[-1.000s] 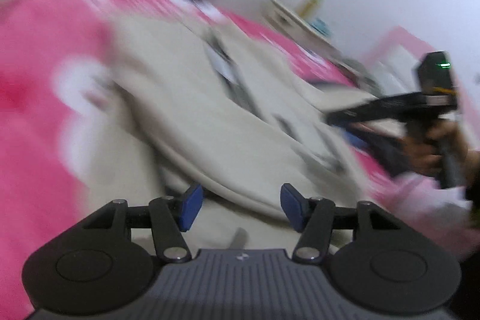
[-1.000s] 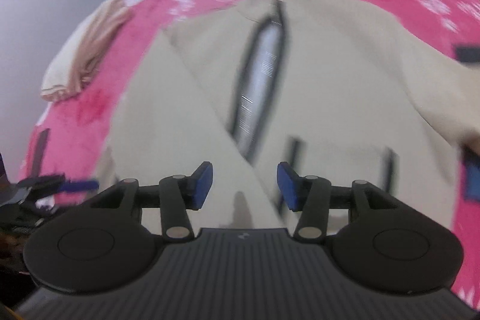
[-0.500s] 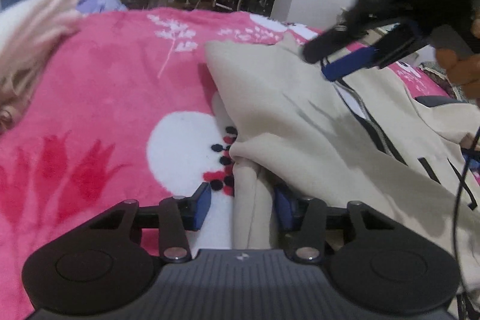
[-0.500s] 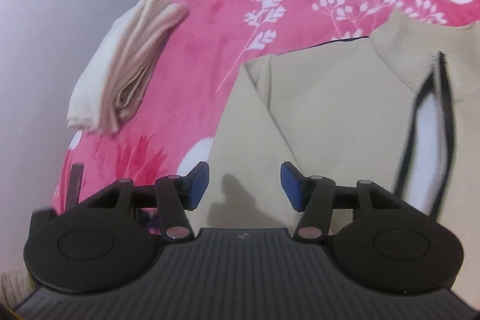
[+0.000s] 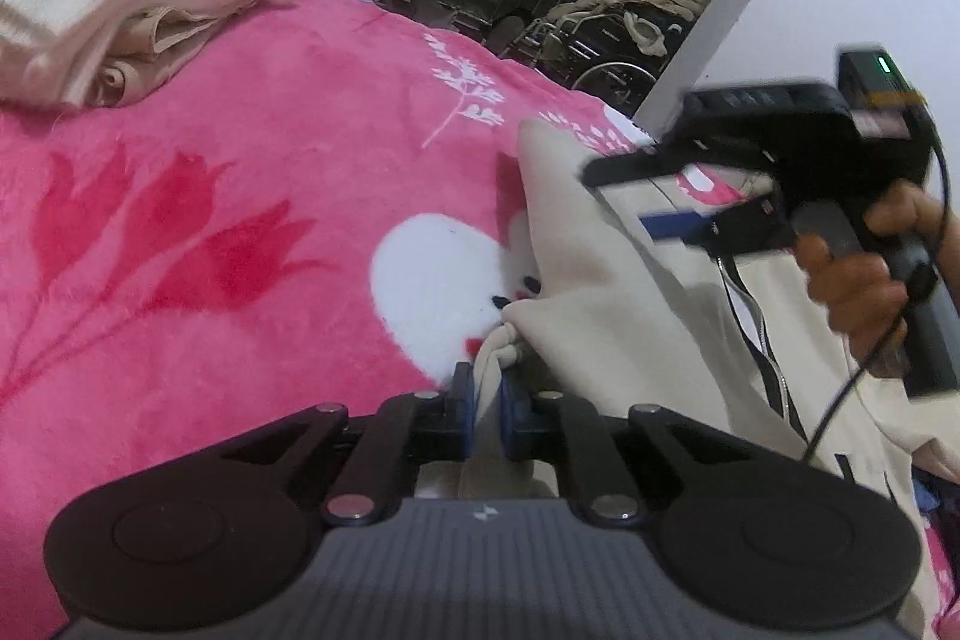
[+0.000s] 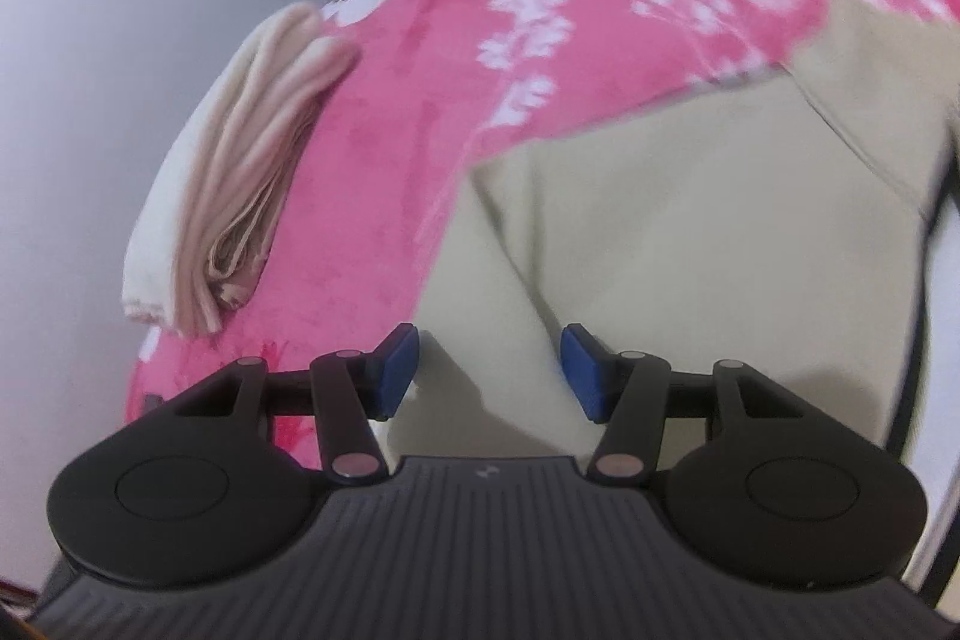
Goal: Fold clothes
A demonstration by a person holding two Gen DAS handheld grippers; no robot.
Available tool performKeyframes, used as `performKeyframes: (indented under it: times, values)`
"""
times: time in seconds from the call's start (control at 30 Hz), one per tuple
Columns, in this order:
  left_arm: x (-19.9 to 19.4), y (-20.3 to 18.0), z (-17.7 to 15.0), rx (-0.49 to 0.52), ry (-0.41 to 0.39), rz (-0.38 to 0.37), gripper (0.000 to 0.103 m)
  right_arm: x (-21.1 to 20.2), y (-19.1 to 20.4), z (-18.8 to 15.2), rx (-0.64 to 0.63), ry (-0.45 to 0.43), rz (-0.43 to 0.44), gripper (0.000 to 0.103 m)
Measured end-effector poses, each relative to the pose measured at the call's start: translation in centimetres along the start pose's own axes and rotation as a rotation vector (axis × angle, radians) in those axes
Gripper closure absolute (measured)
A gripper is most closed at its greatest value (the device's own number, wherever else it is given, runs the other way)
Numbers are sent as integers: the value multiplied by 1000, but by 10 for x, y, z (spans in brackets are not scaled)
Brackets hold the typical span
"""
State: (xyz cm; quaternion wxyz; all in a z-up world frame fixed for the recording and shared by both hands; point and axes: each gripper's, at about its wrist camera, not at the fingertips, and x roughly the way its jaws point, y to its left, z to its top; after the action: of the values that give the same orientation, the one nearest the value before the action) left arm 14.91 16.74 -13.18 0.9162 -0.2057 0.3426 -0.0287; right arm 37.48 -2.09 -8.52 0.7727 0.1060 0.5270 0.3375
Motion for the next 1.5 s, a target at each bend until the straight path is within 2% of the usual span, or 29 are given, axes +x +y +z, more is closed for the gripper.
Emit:
performKeyframes:
  times: [0.03, 0.07, 0.1, 0.13, 0.17, 0.2, 0.33, 0.43, 0.5, 0.6, 0.67, 0.87, 1.0, 1.03, 1.07, 1.1, 1.17, 1.23, 1.33, 1.4, 1.5]
  values:
    - [-1, -2, 0, 16, -3, 4, 94, 6, 8, 4, -45, 11, -11, 51]
    - [-1, -4, -1, 28, -6, 7, 94, 12, 14, 6, -83, 22, -34, 57]
    - [-2, -5, -2, 33, -9, 11, 94, 19, 20, 8, -120, 32, -57, 74]
    - [-4, -6, -3, 34, -12, 14, 94, 23, 24, 9, -150, 34, -82, 83]
    - [-4, -5, -3, 31, -16, 17, 94, 24, 25, 8, -157, 23, -89, 91]
    - [-2, -3, -2, 23, -21, 20, 94, 17, 19, 7, -123, -14, -59, 93]
    - [0, 2, -2, -5, -41, 25, 94, -16, -20, -6, 70, -159, 140, 95]
    - [1, 4, -1, -5, -41, 23, 94, -24, -53, -20, 239, -194, 239, 95]
    - [1, 4, 1, 16, -38, 9, 93, -25, -62, -25, 289, -206, 273, 96]
    - [-1, 11, 9, 45, -31, -55, 83, -28, -66, -22, 300, -211, 298, 96]
    - [-3, 19, 17, 44, -32, -96, 68, -32, -67, -19, 300, -215, 327, 95]
    - [7, 34, 36, 7, 49, -233, 68, -33, -78, -16, 339, -201, 359, 95]
    - [24, 38, 36, -44, 124, -307, 69, -29, -80, -17, 370, -150, 333, 88]
    - [25, 37, 36, -39, 124, -306, 70, -32, -77, -16, 352, -139, 306, 86]
    - [24, 35, 35, -26, 119, -302, 70, -37, -71, -15, 322, -131, 253, 75]
    - [23, 34, 34, -13, 115, -301, 71, -44, -62, -14, 265, -135, 191, 72]
    - [22, 33, 32, -8, 116, -302, 72, -59, -40, -15, 120, -139, 82, 72]
    - [21, 36, 32, -16, 125, -310, 72, -73, -6, -22, -64, -122, 14, 72]
    - [19, 43, 33, -42, 133, -319, 72, -76, 44, -43, -312, -39, -4, 69]
    - [18, 48, 35, -73, 127, -319, 72, -69, 78, -71, -486, 38, -32, 62]
    - [16, 55, 39, -119, 116, -321, 72, -48, 114, -113, -699, 121, -105, 61]
